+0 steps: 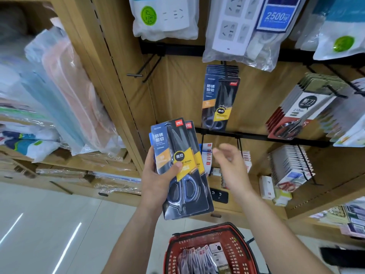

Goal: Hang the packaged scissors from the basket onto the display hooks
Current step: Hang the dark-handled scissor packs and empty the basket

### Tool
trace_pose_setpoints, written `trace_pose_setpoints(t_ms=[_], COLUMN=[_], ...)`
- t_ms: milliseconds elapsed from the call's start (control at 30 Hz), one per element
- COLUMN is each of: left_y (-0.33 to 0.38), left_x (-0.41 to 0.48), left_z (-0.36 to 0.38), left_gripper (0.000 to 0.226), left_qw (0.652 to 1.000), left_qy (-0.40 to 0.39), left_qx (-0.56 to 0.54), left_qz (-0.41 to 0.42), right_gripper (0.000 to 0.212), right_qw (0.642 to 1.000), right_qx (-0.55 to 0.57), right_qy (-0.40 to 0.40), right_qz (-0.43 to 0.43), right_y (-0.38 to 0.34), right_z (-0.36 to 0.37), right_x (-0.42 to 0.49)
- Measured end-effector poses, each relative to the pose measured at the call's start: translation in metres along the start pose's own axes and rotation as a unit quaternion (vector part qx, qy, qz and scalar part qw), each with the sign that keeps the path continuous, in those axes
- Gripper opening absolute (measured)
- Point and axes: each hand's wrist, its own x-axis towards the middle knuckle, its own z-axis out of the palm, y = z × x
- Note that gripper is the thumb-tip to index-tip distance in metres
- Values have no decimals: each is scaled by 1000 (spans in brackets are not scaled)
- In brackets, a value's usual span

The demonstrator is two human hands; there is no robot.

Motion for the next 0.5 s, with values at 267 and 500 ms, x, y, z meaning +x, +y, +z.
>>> trace_pose_setpoints(t_ms=[267,500], left_y=[-5,-12], left_x=[0,-1], left_z=[12,15], left_gripper=[60,83], left_qw=[1000,1000], left_qy=[-6,13], left_qx=[20,17], left_qz=[14,-5], right_gripper=[30,16], right_qw=[991,994], right_qx=[65,92], right_qy=[-103,2], right_qz=[-51,-59], right_y=[13,23], right_z=[25,26], right_x=[-49,-52])
